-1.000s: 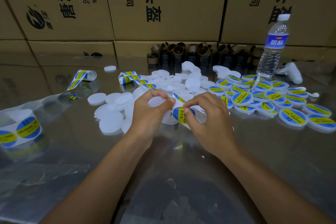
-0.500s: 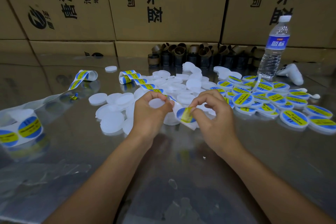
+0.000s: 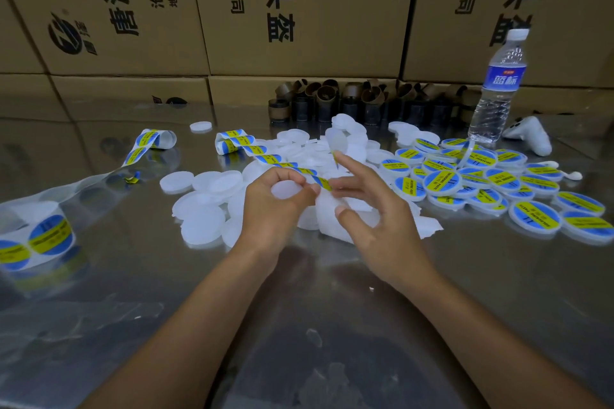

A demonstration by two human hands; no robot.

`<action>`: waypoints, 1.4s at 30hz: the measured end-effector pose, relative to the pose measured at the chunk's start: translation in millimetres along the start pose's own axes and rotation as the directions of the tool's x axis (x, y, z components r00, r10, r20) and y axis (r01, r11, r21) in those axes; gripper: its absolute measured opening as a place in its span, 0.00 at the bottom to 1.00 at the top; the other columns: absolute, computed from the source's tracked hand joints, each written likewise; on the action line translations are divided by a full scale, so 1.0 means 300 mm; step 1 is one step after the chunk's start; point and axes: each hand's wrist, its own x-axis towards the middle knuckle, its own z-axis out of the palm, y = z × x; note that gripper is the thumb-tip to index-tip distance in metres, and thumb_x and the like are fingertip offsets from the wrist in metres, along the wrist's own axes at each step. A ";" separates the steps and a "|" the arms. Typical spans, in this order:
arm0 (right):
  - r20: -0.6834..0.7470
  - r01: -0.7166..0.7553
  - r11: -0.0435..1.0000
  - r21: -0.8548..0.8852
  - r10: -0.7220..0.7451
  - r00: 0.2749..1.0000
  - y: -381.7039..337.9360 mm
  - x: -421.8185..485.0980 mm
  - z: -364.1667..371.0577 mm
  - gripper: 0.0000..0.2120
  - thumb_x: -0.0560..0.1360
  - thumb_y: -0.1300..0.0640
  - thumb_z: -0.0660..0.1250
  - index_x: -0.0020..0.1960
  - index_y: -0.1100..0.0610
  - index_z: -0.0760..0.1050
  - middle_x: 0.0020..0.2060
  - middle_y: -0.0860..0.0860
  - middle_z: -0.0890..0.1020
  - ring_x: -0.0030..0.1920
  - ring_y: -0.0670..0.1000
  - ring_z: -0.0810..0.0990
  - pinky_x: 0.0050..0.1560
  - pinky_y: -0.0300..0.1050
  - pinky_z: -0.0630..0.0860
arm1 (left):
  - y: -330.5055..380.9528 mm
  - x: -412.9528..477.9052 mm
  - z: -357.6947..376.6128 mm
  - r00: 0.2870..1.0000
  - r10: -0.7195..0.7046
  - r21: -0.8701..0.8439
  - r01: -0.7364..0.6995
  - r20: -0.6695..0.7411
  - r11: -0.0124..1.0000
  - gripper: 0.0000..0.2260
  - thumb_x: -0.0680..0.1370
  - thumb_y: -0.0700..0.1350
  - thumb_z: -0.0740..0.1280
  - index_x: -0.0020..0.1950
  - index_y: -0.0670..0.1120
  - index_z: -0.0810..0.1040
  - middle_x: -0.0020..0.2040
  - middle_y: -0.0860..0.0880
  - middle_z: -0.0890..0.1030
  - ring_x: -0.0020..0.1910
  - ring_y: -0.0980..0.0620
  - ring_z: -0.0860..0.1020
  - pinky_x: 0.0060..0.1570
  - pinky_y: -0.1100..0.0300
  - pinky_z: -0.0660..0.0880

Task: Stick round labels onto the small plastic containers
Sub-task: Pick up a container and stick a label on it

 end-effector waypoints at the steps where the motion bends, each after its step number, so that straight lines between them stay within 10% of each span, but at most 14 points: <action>1: 0.023 -0.013 1.000 -0.016 0.014 1.000 0.005 0.000 0.001 0.32 0.73 0.68 0.64 0.64 0.35 0.66 0.52 0.46 0.80 0.56 0.41 0.77 0.60 0.35 0.70 | 0.000 -0.001 -0.001 1.000 0.004 -0.007 -0.004 0.008 1.000 0.09 0.71 0.38 0.74 0.37 0.48 0.75 0.31 0.58 0.80 0.31 0.63 0.78 0.43 0.61 0.75; 10: 0.066 -0.087 0.993 -0.074 0.092 0.994 0.028 -0.004 0.006 0.33 0.73 0.66 0.62 0.63 0.31 0.61 0.51 0.46 0.83 0.57 0.41 0.78 0.65 0.48 0.69 | 0.022 0.008 -0.007 0.998 0.053 -0.212 -0.059 -0.038 0.976 0.10 0.73 0.40 0.72 0.35 0.50 0.76 0.37 0.50 0.82 0.34 0.53 0.82 0.37 0.63 0.76; 24: -0.271 -0.039 0.990 0.139 0.076 0.960 -0.030 0.030 -0.009 0.15 0.72 0.60 0.66 0.42 0.39 0.78 0.43 0.48 0.74 0.37 0.39 0.73 0.42 0.30 0.70 | 0.027 0.025 0.011 0.919 -0.331 -0.442 0.394 0.216 0.806 0.19 0.77 0.57 0.62 0.47 0.41 0.76 0.36 0.45 0.84 0.37 0.46 0.83 0.49 0.50 0.79; 34: 0.026 -0.299 0.827 0.476 0.327 0.945 -0.046 0.034 -0.019 0.12 0.73 0.60 0.67 0.37 0.46 0.82 0.31 0.43 0.80 0.32 0.42 0.75 0.36 0.34 0.69 | 0.026 0.012 0.011 0.893 -0.253 -0.435 0.408 0.372 0.802 0.31 0.67 0.67 0.57 0.53 0.43 0.76 0.52 0.42 0.83 0.51 0.44 0.82 0.46 0.52 0.81; 42: 0.081 -0.313 0.797 0.516 0.318 0.944 -0.045 0.021 0.004 0.06 0.59 0.51 0.72 0.36 0.47 0.83 0.26 0.46 0.79 0.24 0.43 0.71 0.30 0.32 0.69 | 0.030 0.016 0.017 0.883 -0.236 -0.458 0.419 0.405 0.784 0.28 0.77 0.66 0.48 0.49 0.43 0.73 0.36 0.47 0.84 0.36 0.51 0.83 0.35 0.59 0.80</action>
